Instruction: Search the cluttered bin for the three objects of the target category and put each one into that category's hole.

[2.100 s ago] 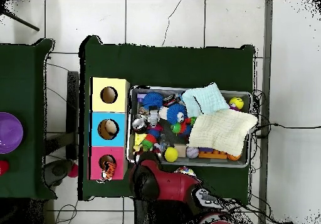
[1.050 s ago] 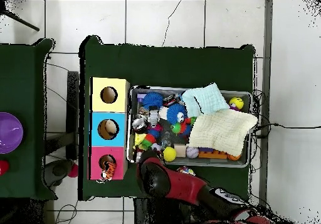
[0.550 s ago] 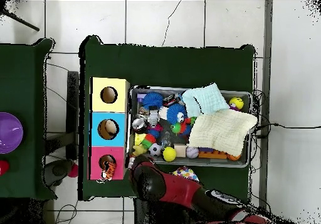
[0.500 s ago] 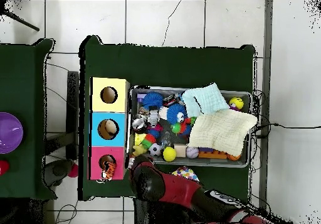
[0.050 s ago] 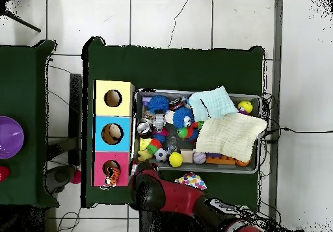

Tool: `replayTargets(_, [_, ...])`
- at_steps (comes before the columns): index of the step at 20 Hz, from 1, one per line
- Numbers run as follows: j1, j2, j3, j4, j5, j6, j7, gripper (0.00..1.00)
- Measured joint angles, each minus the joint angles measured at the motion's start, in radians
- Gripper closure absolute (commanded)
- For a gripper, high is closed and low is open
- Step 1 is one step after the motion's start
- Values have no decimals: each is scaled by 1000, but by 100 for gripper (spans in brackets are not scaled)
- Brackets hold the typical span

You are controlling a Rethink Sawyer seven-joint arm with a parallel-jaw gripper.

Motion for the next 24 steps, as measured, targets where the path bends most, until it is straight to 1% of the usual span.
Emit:
replayTargets(9, [51, -8, -49, -11, -25, -29, 0, 0])
replayTargets(10, [62, -2, -67, -17, -31, -34, 0, 0])
replayTargets(14, [75, 23, -97, -29, -44, -42, 0, 0])
replayTargets(19, [79, 48, -112, -42, -61, -61, 0, 0])
replayTargets(24, [73, 75, -115, -48, -73, -102, 0, 0])
